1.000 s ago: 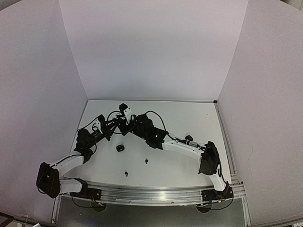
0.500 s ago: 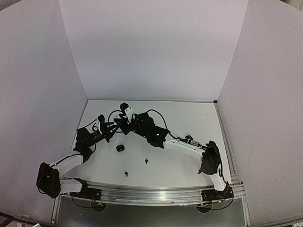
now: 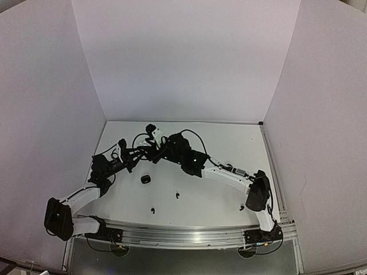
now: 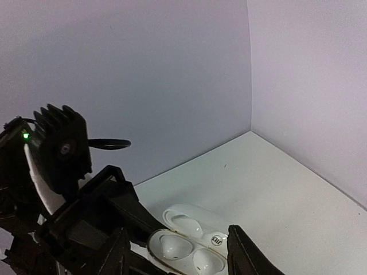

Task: Insert the wireless bluetooth earbuds into the charging case

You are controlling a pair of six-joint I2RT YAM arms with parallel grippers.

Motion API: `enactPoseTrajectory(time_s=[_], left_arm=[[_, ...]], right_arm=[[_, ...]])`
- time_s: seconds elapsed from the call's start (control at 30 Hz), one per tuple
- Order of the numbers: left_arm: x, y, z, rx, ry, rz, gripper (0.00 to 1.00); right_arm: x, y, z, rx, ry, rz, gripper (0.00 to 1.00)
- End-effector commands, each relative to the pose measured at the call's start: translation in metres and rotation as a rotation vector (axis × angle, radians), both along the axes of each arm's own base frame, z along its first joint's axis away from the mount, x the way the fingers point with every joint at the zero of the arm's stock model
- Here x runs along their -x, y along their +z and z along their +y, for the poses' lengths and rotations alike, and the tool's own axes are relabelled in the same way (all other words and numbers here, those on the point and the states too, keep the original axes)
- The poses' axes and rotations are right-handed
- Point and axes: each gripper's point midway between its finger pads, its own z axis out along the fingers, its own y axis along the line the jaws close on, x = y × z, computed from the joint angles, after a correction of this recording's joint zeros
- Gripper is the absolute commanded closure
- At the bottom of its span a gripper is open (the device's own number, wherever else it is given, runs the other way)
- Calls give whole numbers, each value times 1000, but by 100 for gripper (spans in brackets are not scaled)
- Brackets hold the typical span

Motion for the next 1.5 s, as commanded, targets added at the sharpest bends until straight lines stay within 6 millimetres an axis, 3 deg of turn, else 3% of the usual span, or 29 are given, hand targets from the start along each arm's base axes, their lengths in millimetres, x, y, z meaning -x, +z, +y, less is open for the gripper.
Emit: enactPoseTrajectory(time_s=[0.0,0.1,0.17,0.33,0.43,0.53,0.67,1.03,1.23,1.37,1.47], left_arm=[[11,22,-5,-33,-63,-80,100],[21,12,-10,-116,-123,-141,100],[29,5,-13,-174,-167,-195,100],[38,-1,-15,-284,-203,-348,100],[34,6,-15,-285,-192,-381,100],[32,12,-16,-261,-189,-373,100],[26,11,-16,-253,-171,-336,100],[16,14,-14,-187,-152,-206,100],[28,25,-17,-34,-267,-8,100],[33,41,-18,109,-376,143,100],[35,48,-19,147,-408,191,100]], right_arm=[[26,81,-32,-133,46,2,44],[22,86,-43,-168,23,65,43],[15,78,-43,-171,3,117,43],[-16,19,-43,-29,-133,291,47],[-9,-16,-29,49,-70,362,49],[5,-31,-19,76,22,404,50],[21,-30,-21,91,96,417,51],[45,-15,-49,121,137,390,52],[27,8,-74,64,161,422,34],[22,6,-71,57,244,437,19],[21,8,-64,41,310,452,25]])
